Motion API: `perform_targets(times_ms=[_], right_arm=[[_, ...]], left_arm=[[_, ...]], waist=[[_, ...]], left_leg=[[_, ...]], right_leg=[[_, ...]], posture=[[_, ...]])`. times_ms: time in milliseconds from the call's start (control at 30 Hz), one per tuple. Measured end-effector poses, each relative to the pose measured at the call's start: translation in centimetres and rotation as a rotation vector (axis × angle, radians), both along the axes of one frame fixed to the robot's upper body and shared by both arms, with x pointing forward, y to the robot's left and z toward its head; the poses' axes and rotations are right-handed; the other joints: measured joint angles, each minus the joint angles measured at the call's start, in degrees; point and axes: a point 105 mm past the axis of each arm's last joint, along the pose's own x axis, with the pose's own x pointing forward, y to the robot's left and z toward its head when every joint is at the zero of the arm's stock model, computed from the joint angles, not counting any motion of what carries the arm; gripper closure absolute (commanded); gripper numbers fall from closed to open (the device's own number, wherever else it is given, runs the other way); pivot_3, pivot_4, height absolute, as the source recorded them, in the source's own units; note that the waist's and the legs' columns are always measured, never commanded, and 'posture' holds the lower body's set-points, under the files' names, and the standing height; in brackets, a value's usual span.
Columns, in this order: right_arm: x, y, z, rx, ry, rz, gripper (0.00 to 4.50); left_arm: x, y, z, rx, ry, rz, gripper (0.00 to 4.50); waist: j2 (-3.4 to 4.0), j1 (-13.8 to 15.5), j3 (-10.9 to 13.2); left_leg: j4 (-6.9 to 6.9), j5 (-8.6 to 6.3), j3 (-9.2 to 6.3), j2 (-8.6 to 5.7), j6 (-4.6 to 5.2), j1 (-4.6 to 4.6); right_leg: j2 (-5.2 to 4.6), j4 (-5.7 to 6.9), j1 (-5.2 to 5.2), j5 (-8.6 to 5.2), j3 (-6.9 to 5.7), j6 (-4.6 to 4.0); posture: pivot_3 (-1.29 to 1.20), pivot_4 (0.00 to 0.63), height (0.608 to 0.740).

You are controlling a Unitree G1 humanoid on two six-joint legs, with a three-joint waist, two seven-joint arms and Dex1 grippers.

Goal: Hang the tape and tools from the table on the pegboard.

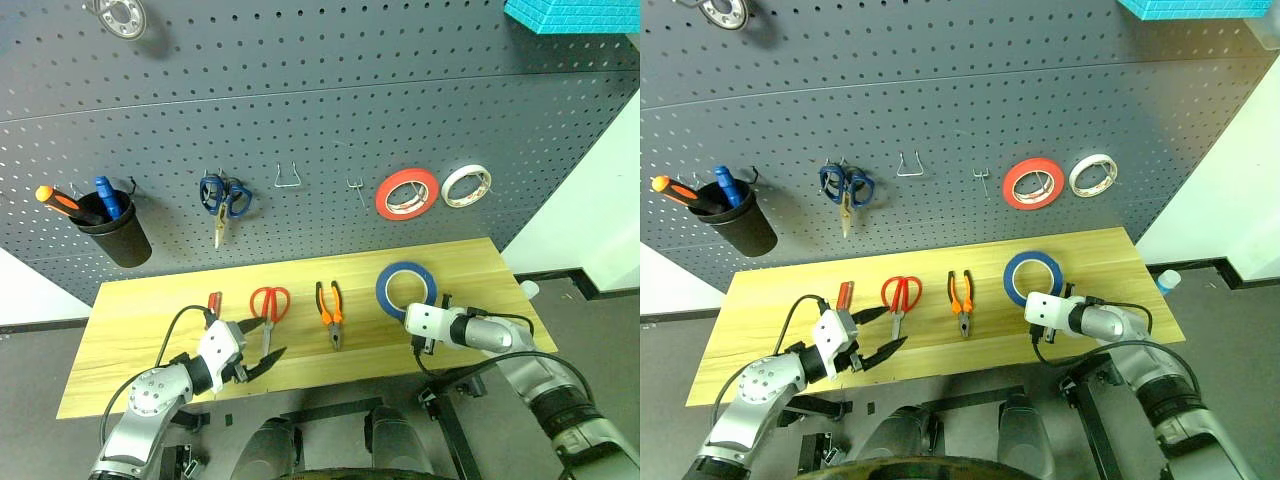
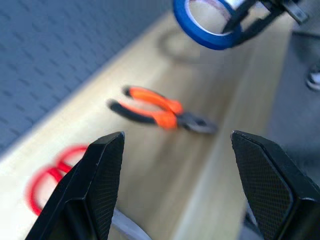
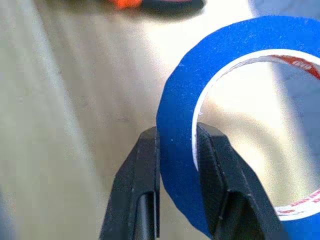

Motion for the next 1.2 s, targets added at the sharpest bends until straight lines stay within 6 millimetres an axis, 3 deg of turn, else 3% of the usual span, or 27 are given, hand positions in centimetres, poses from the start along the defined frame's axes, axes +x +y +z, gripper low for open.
perform_targets(times_ms=[200, 400, 733, 1033, 1167, 1200], right_arm=[[0.4, 2.4, 2.6, -0.111, -0.326, 0.210, 3.84], [2.3, 4.1, 5.9, -0.123, -0.539, 0.273, 3.84], [4.7, 6.5, 10.0, -0.138, -0.671, 0.338, 3.84], [6.5, 6.3, 7.5, -0.173, -0.484, 0.316, 3.84], [7.6, 5.9, 7.5, -0.177, -0.469, 0.288, 3.84], [7.8, 5.8, 7.5, -0.176, -0.467, 0.282, 3.49]], left_arm=[[1.4, -0.9, 4.0, -0.135, -0.151, 0.004, 0.95], [2.7, -1.8, 7.4, -0.318, -0.253, 0.025, 0.95], [2.7, -1.4, 6.9, -0.466, -0.193, 0.057, 0.95], [2.6, -2.1, 5.6, -0.514, -0.157, 0.055, 0.95], [2.6, -2.1, 5.3, -0.509, -0.151, 0.051, 0.95], [2.5, -2.1, 5.3, -0.508, -0.153, 0.048, 0.95]], waist=[[-0.05, 0.1, 0.0], [-0.07, 0.0, 0.0], [-0.10, 0.0, 0.0], [-0.13, -0.1, -0.1], [-0.12, -0.2, -0.1], [-0.12, -0.2, -0.1]], left_leg=[[0.00, 0.00, 0.01, 0.00, 0.00, -0.02], [0.02, 0.01, 0.01, -0.01, 0.00, 0.00], [0.00, 0.01, 0.01, -0.02, 0.00, -0.01], [0.02, 0.02, 0.03, -0.02, 0.00, 0.00], [0.02, 0.02, 0.03, -0.02, -0.01, 0.01], [0.02, 0.02, 0.03, -0.01, -0.01, 0.02]], right_leg=[[0.00, -0.02, -0.01, 0.14, 0.01, -0.23], [0.00, -0.02, 0.03, 0.18, 0.03, -0.29], [0.01, -0.08, 0.03, 0.19, 0.03, -0.33], [0.02, -0.10, 0.06, 0.23, 0.03, -0.38], [0.02, -0.09, 0.05, 0.24, 0.04, -0.40], [0.03, -0.08, 0.05, 0.25, 0.04, -0.40]], posture=[[-0.04, 0.085, 0.738], [-0.03, 0.076, 0.738], [-0.03, 0.059, 0.738], [-0.03, 0.050, 0.738], [-0.03, 0.049, 0.738], [-0.03, 0.050, 0.738]])
